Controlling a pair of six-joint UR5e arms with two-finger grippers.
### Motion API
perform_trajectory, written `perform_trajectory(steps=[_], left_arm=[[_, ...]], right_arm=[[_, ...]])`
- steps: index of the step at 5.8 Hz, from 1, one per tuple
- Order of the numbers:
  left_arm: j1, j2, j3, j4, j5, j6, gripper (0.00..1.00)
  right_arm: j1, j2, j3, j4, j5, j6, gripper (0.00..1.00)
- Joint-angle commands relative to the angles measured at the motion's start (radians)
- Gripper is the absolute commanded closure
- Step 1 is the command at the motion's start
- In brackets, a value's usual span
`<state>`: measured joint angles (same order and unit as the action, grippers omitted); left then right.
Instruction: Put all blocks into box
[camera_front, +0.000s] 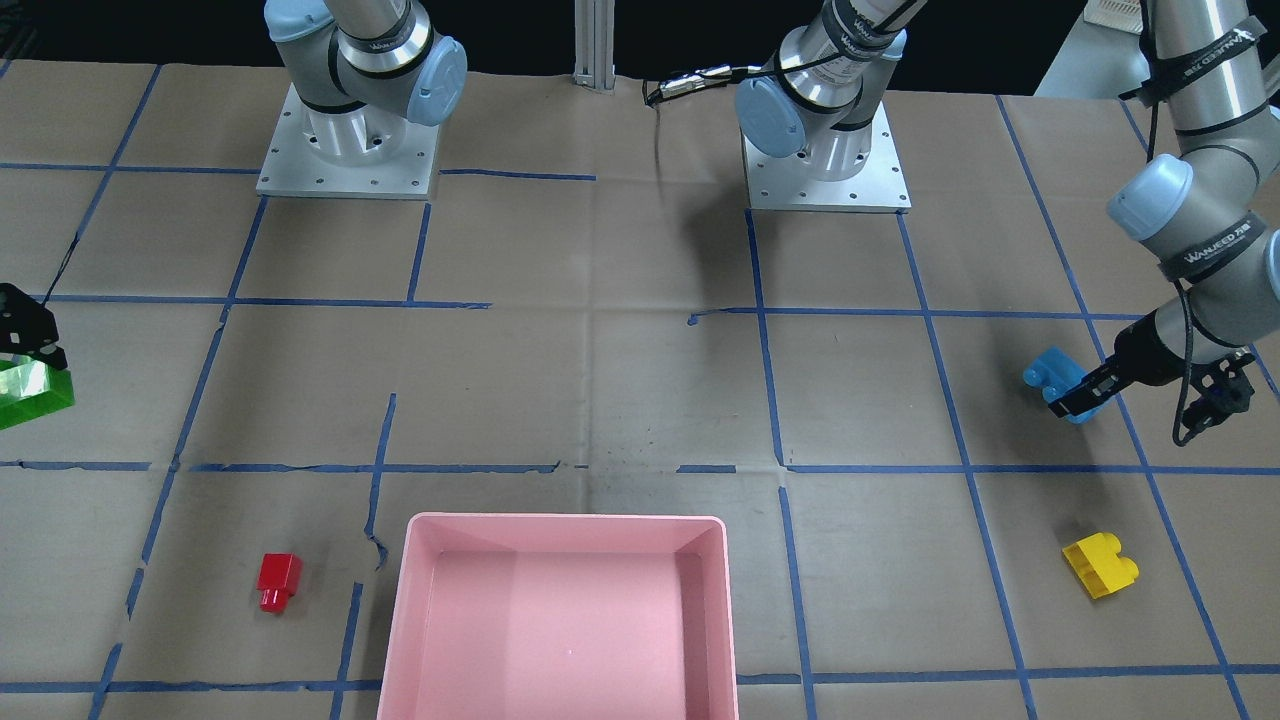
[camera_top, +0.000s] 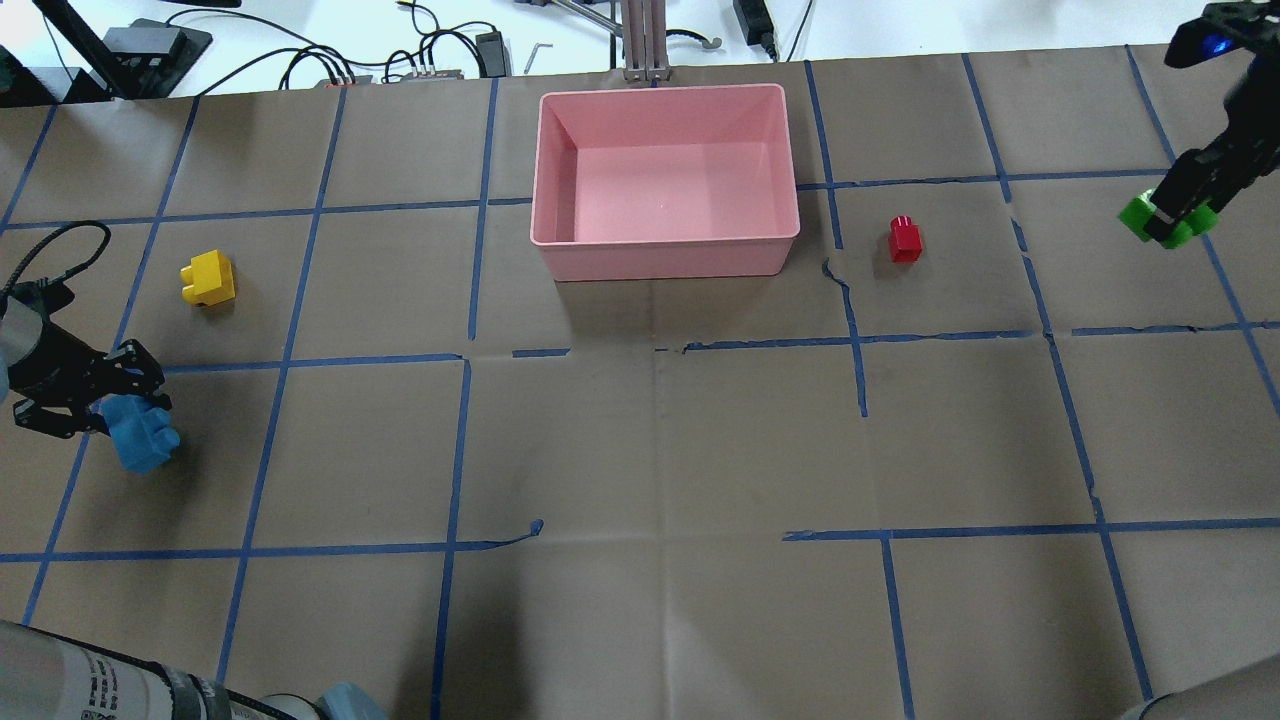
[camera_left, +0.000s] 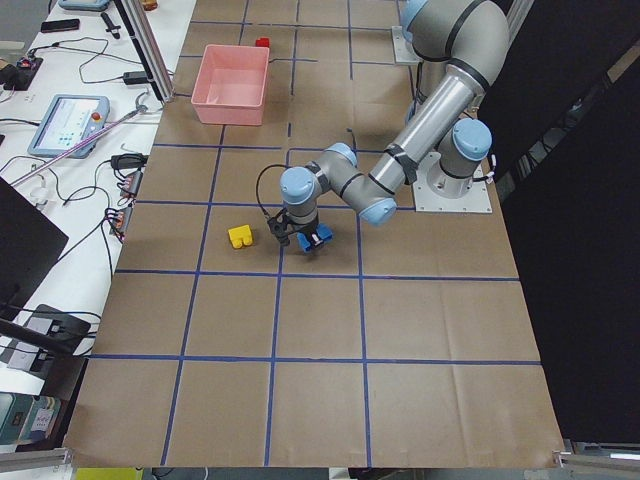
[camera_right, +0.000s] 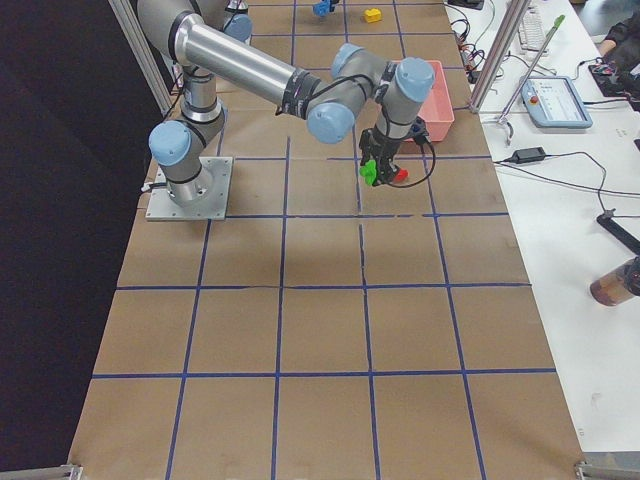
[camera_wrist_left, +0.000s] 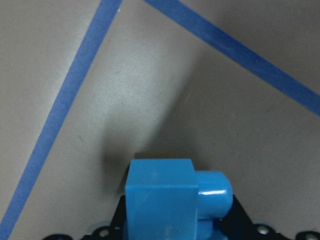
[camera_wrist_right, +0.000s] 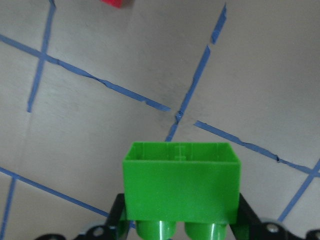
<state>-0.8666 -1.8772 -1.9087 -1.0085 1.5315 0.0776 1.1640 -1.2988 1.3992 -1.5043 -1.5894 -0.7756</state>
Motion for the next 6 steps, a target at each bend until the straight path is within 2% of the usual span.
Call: perform_trajectory(steps=[1,2,3,4,6], left_arm=[[-0.183,0.103,0.025,-0.041,-0.123,-0.329,0.71],[-0.297,0.101,0.060,-0.041,-0.208,-0.574,0.71],[-0.413,0.077,0.153,-0.039,-0.271,-0.827,0.72],[-0.528,0.005,0.262,-0.022,-0.277,-1.046,0.72],[-0.700,-0.185,0.527,0.014,-0.274,-1.413,0.72]], right_arm=[[0.139,-0.004,-0.072,0.087,0.040,0.317,0.58],[0.204,-0.004,-0.072,0.087,0.064,0.481,0.58],[0.285,-0.001,-0.074,0.078,0.074,0.613,0.58],[0.345,0.001,-0.074,0.069,0.074,0.716,0.58],[0.361,0.010,-0.072,0.038,0.072,0.723,0.58]])
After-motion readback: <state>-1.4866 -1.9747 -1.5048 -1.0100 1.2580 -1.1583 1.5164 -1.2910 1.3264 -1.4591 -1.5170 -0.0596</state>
